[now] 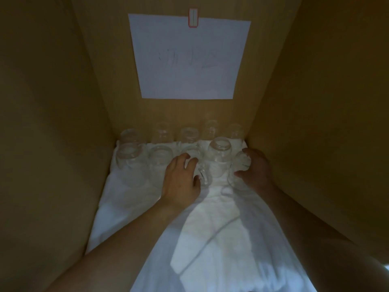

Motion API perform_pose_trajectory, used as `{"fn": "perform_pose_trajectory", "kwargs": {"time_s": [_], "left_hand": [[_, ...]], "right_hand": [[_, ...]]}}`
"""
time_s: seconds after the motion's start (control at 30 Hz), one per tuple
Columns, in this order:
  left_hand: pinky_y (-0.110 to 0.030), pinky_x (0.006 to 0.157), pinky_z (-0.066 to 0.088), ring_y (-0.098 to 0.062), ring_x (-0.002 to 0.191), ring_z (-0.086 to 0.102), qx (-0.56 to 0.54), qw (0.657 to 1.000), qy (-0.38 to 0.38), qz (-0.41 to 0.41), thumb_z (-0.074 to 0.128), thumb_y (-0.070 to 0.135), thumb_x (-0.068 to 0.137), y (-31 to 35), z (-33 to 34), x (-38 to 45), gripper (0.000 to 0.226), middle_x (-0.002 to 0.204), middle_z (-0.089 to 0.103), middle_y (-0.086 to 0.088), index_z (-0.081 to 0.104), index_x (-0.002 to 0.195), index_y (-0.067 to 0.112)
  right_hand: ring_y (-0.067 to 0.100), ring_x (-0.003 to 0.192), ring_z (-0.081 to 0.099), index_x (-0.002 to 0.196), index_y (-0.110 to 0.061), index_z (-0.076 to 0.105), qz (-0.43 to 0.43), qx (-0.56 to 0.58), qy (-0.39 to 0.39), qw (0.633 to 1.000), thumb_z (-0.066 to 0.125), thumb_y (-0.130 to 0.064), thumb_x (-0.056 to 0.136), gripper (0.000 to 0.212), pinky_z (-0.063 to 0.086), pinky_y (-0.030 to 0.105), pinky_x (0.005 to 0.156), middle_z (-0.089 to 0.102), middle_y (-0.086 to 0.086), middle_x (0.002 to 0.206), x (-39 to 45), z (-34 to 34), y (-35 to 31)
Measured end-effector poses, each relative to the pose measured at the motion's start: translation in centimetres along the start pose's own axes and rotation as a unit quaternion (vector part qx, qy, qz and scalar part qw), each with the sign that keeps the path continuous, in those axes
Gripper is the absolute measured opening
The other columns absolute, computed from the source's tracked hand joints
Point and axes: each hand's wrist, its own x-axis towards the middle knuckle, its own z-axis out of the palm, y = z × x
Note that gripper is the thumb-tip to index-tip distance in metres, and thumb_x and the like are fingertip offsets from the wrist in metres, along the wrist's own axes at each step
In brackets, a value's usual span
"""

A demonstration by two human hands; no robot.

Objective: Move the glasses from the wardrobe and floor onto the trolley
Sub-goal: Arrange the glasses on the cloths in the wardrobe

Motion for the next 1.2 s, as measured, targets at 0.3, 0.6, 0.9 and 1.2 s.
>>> {"fn": "perform_pose_trajectory", "kwargs": {"time_s": [0.3, 0.6, 0.9, 1.2], "left_hand": [[-0.039, 0.116, 0.032, -0.029, 0.146, 0.028, 0.03, 0.99, -0.118, -0.073, 0.059, 0.042, 0.096, 1.4, -1.7, 0.4, 0.061, 0.159, 0.034, -0.008, 0.042, 0.15, 0.02], [-0.038, 0.113, 0.036, -0.031, 0.141, 0.036, 0.028, 0.992, -0.08, -0.09, 0.061, 0.039, 0.094, 6.4, -5.5, -3.6, 0.059, 0.152, 0.045, -0.009, 0.048, 0.147, 0.018], [-0.039, 0.114, 0.035, -0.03, 0.142, 0.034, 0.055, 0.991, -0.058, -0.106, 0.061, 0.044, 0.093, 12.3, -8.9, -11.9, 0.06, 0.152, 0.044, -0.007, 0.047, 0.147, 0.022], [-0.04, 0.113, 0.036, -0.028, 0.142, 0.032, 0.099, 0.98, -0.071, -0.157, 0.06, 0.045, 0.095, 15.1, -12.7, -20.4, 0.061, 0.153, 0.041, -0.006, 0.044, 0.148, 0.021]], "right_hand": [[0.028, 0.144, 0.036, 0.15, -0.017, 0.045, -0.034, 0.008, -0.012, 0.999, 0.088, -0.023, 0.075, 0.087, 0.03, 0.031, 0.118, 0.034, 0.01, 0.159, -3.8, -2.2, -0.1], [0.024, 0.149, 0.028, 0.155, -0.024, 0.034, -0.061, 0.009, -0.054, 0.997, 0.082, -0.032, 0.082, 0.088, 0.027, 0.034, 0.121, 0.025, 0.006, 0.164, -9.9, -4.3, 0.0], [0.024, 0.15, 0.024, 0.157, -0.027, 0.031, -0.118, 0.0, -0.078, 0.99, 0.074, -0.042, 0.086, 0.084, 0.029, 0.036, 0.12, 0.026, 0.004, 0.164, -18.2, -7.7, 1.4], [0.025, 0.144, 0.032, 0.154, -0.03, 0.035, -0.167, 0.043, -0.118, 0.978, 0.072, -0.049, 0.083, 0.082, 0.039, 0.039, 0.112, 0.037, -0.001, 0.158, -24.2, -6.6, 0.4]]}}
